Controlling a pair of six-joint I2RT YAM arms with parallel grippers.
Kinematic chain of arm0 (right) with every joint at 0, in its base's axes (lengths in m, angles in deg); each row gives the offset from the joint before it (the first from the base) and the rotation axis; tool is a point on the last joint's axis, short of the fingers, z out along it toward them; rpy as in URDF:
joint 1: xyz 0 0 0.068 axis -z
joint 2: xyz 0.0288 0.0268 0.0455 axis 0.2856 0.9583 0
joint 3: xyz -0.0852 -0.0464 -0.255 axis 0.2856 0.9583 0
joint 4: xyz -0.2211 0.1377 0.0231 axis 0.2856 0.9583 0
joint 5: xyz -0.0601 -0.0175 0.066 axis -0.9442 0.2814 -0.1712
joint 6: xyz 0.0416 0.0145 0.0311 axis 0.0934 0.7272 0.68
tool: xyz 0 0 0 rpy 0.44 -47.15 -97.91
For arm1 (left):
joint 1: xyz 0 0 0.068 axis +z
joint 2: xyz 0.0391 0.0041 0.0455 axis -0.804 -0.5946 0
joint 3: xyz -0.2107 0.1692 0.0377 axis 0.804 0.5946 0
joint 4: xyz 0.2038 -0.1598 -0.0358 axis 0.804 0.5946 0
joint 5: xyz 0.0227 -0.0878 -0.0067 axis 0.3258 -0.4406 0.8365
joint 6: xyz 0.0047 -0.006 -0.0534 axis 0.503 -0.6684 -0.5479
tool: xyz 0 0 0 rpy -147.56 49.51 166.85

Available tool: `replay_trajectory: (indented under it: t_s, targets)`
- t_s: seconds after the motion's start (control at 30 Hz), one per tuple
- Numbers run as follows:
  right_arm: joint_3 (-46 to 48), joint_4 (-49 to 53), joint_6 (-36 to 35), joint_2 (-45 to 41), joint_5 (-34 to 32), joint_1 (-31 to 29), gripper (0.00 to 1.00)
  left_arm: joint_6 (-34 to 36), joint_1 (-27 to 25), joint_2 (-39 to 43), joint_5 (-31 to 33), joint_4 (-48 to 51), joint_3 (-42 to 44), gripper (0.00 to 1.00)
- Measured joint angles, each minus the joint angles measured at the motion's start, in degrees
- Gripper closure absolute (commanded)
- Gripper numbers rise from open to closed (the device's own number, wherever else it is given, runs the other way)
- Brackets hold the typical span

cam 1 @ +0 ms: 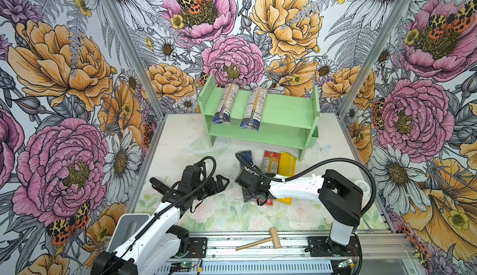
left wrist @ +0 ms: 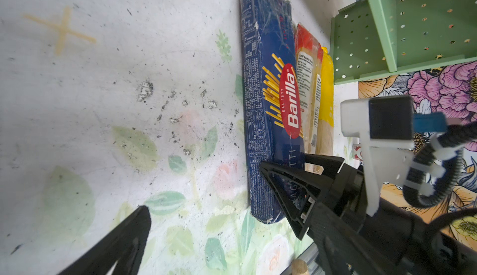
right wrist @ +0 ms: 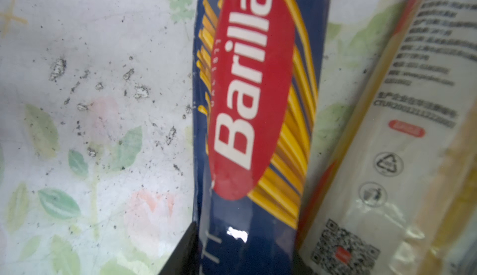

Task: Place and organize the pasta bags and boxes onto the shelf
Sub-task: 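Lower the right gripper around the Barilla box and close on it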

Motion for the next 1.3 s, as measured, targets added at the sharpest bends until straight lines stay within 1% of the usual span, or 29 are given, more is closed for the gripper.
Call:
replay_trajectory:
  t_s: [0.1, 0.13, 0.17, 0.2, 0.3, 0.4, 0.6, 0.8, 0.9, 1.07, 1.23, 1.3]
  targets:
    - [0.0, 0.0, -1.22, -0.02, 0.24, 0.28, 0.67, 0.0, 0.0, 0.0, 0.0, 0.0, 0.0, 0.01]
    - [0.0, 0.0, -1.79, -0.07, 0.39, 0.39, 0.65, 0.02, 0.0, 0.0, 0.0, 0.0, 0.0, 0.01]
    - [0.0, 0.0, -2.19, -0.09, 0.5, 0.55, 0.63, 0.0, 0.0, 0.0, 0.0, 0.0, 0.0, 0.01]
    - [0.0, 0.0, -2.58, -0.09, 0.63, 0.66, 0.57, 0.0, 0.0, 0.0, 0.0, 0.0, 0.0, 0.01]
    - [0.04, 0.0, -3.54, -0.09, 0.98, 0.83, 0.45, 0.0, 0.0, 0.0, 0.0, 0.0, 0.0, 0.01]
    - [0.09, 0.13, -4.39, -0.09, 1.4, 1.09, 0.39, 0.0, 0.0, 0.0, 0.0, 0.0, 0.0, 0.01]
    - [0.04, 0.15, -4.81, 0.39, 1.75, 1.14, 0.33, -0.35, 0.0, 0.0, 0.0, 0.02, 0.0, 0.01]
    - [-1.6, 0.22, -4.87, 2.97, 2.34, 0.94, 0.28, -0.37, 0.0, 0.0, 0.0, 0.02, 0.0, 0.01]
    - [-2.56, 0.85, -4.85, 3.63, 2.27, 0.63, 0.27, -0.37, 0.0, 0.02, 0.0, 0.02, 0.0, 0.01]
    - [-3.43, 1.9, -4.76, 4.33, 1.81, 0.55, 0.3, -0.39, 0.15, 0.26, 0.0, 0.04, 0.0, 0.01]
    - [-4.04, 2.36, -4.22, 4.9, 1.4, 0.48, 0.45, -0.39, 0.48, 0.48, 0.0, 0.04, 0.0, 0.01]
    - [-4.28, 2.58, -3.8, 5.03, 1.16, 0.35, 0.49, -0.39, 0.5, 0.48, 0.0, 0.04, 0.0, 0.01]
